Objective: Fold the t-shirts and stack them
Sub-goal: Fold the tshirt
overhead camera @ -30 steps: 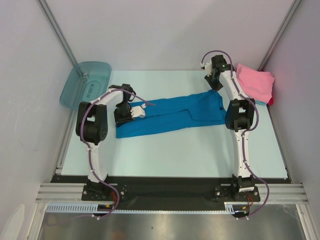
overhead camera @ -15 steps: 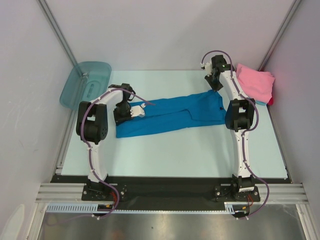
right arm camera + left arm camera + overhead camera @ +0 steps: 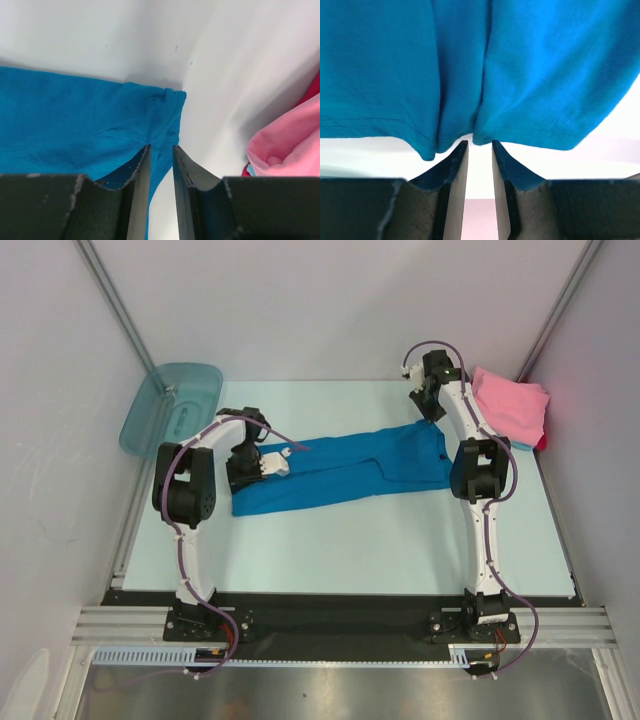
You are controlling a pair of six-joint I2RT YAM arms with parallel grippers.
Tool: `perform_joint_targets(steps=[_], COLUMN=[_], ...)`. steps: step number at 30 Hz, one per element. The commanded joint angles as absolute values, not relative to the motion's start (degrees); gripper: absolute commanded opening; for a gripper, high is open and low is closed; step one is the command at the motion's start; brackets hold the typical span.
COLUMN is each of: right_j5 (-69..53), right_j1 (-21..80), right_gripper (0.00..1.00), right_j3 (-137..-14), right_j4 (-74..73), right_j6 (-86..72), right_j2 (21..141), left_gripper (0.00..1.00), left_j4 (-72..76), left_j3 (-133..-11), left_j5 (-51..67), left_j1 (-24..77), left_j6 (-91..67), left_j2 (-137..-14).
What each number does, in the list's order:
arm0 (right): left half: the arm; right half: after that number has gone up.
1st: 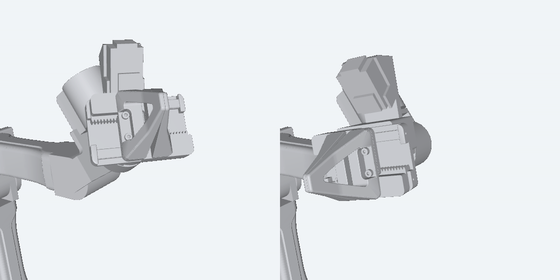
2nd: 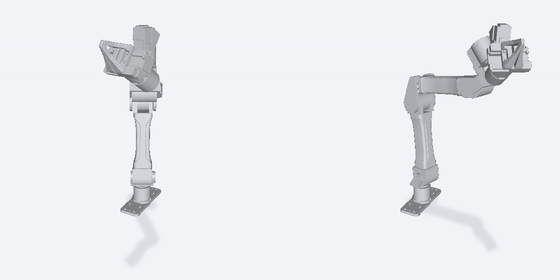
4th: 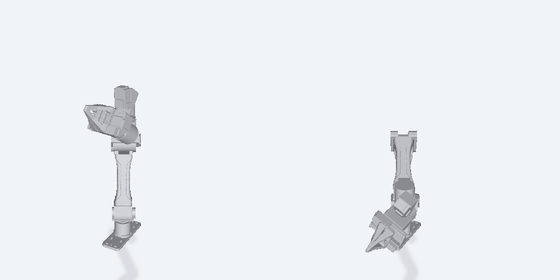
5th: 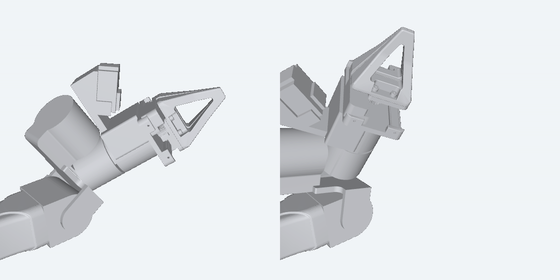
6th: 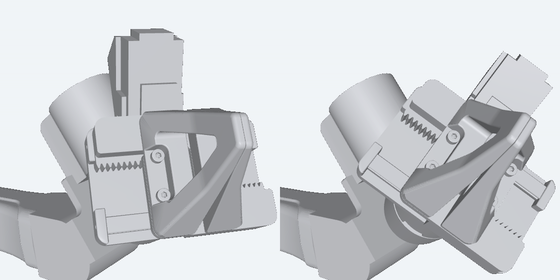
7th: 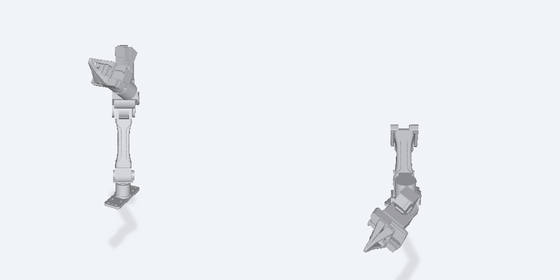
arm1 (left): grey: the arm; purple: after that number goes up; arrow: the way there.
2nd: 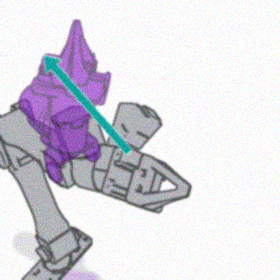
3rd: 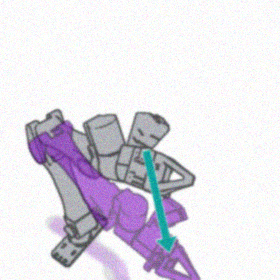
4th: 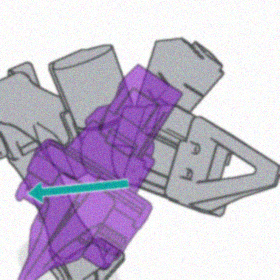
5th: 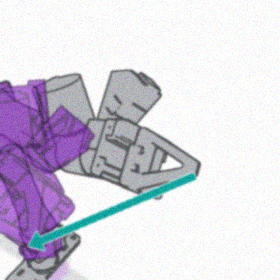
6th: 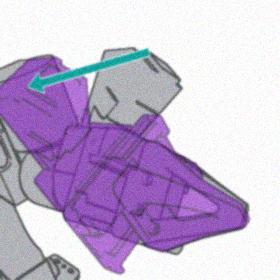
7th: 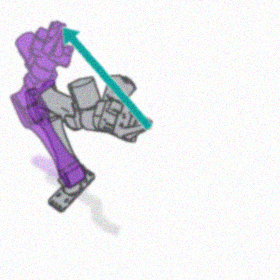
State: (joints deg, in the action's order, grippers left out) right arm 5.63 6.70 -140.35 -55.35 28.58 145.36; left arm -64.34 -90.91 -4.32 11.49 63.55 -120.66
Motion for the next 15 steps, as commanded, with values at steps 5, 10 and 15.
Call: perform_joint_targets(steps=[5, 10, 15], right_j5=[6.4, 6.5, 6.5], right_j1=[7.0, 7.1, 7.0], right_gripper=[0.29, 0.29, 0.29], right_j3=[-140.9, -141.0, -141.0], right_j4=[-54.1, -54.1, -54.1], right_j6=[29.1, 29.1, 29.0], right_j2=[142.5, 142.4, 142.3], left_gripper=[0.28, 0.25, 0.24], left_j4=[-67.1, -67.4, -67.5], left_j3=[-93.3, -93.5, -93.5], left_j5=[-3.5, -3.3, -2.9], left_j1=[11.2, 11.2, 11.3], left_j6=[65.0, 64.8, 64.6], left_j2=[-119.2, -119.8, -120.2])
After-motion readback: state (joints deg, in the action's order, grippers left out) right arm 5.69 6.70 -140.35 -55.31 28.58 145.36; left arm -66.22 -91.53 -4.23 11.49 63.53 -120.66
